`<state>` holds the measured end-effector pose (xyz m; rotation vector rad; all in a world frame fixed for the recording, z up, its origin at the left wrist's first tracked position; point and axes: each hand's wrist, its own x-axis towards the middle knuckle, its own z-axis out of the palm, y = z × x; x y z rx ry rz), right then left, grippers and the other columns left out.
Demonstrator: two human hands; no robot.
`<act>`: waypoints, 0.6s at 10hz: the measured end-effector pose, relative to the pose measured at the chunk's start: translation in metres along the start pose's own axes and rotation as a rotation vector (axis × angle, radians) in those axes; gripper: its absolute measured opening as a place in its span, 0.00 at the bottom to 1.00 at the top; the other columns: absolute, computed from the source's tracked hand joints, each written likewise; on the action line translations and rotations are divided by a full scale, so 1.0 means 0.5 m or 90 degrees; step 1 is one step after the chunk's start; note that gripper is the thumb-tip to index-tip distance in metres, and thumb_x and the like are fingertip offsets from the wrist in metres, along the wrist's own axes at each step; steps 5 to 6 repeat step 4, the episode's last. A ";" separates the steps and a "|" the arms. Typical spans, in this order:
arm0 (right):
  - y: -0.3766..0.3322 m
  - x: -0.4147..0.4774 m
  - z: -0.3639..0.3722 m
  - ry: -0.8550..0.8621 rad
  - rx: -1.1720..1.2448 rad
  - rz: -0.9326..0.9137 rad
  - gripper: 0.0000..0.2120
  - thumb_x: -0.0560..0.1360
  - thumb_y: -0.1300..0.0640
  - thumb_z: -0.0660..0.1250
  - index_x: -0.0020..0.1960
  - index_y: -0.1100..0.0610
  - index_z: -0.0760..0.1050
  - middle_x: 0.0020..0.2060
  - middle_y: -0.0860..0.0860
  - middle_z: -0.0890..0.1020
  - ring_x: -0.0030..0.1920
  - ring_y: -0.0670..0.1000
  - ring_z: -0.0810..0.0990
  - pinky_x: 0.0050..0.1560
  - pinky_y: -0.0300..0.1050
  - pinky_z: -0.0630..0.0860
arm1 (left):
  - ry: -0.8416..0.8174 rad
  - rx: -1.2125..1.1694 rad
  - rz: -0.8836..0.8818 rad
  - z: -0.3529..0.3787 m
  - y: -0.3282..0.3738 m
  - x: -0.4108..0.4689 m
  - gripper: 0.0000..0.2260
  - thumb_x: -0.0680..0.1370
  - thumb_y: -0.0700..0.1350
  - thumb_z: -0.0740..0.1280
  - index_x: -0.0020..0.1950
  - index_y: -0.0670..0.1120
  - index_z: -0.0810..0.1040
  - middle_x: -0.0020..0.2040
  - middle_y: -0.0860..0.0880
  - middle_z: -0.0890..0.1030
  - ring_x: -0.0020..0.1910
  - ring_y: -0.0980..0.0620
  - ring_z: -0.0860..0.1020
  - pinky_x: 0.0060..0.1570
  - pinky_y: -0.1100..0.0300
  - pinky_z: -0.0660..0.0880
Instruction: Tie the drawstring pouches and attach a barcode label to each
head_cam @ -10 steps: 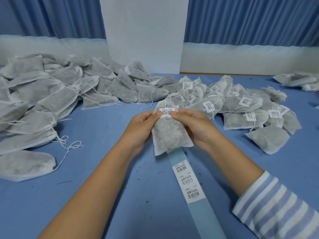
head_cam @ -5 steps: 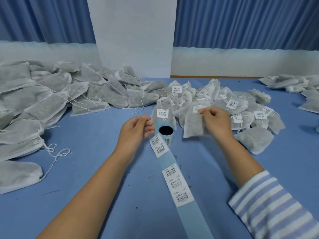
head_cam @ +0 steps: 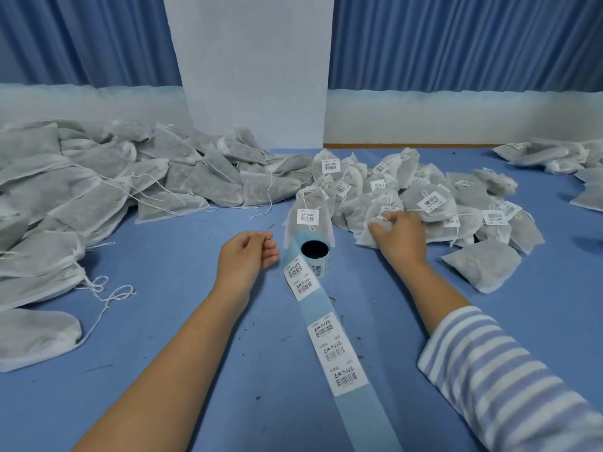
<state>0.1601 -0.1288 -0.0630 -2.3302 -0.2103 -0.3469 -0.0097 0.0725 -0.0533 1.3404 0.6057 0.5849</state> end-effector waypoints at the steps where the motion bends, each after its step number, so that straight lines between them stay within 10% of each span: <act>1: -0.009 0.013 0.008 0.002 -0.021 0.009 0.21 0.75 0.50 0.68 0.63 0.62 0.77 0.63 0.61 0.73 0.63 0.60 0.73 0.58 0.50 0.72 | 0.005 0.014 -0.002 0.000 -0.003 0.005 0.10 0.82 0.39 0.61 0.45 0.41 0.80 0.39 0.46 0.81 0.33 0.53 0.80 0.35 0.66 0.79; 4: -0.006 -0.025 -0.003 0.221 -0.011 -0.055 0.12 0.76 0.55 0.65 0.54 0.59 0.81 0.60 0.58 0.73 0.62 0.60 0.68 0.64 0.54 0.66 | 0.011 0.451 0.252 -0.050 -0.027 -0.003 0.07 0.81 0.42 0.62 0.46 0.48 0.77 0.40 0.59 0.77 0.39 0.62 0.74 0.38 0.77 0.66; 6: -0.006 -0.025 -0.003 0.221 -0.011 -0.055 0.12 0.76 0.55 0.65 0.54 0.59 0.81 0.60 0.58 0.73 0.62 0.60 0.68 0.64 0.54 0.66 | 0.011 0.451 0.252 -0.050 -0.027 -0.003 0.07 0.81 0.42 0.62 0.46 0.48 0.77 0.40 0.59 0.77 0.39 0.62 0.74 0.38 0.77 0.66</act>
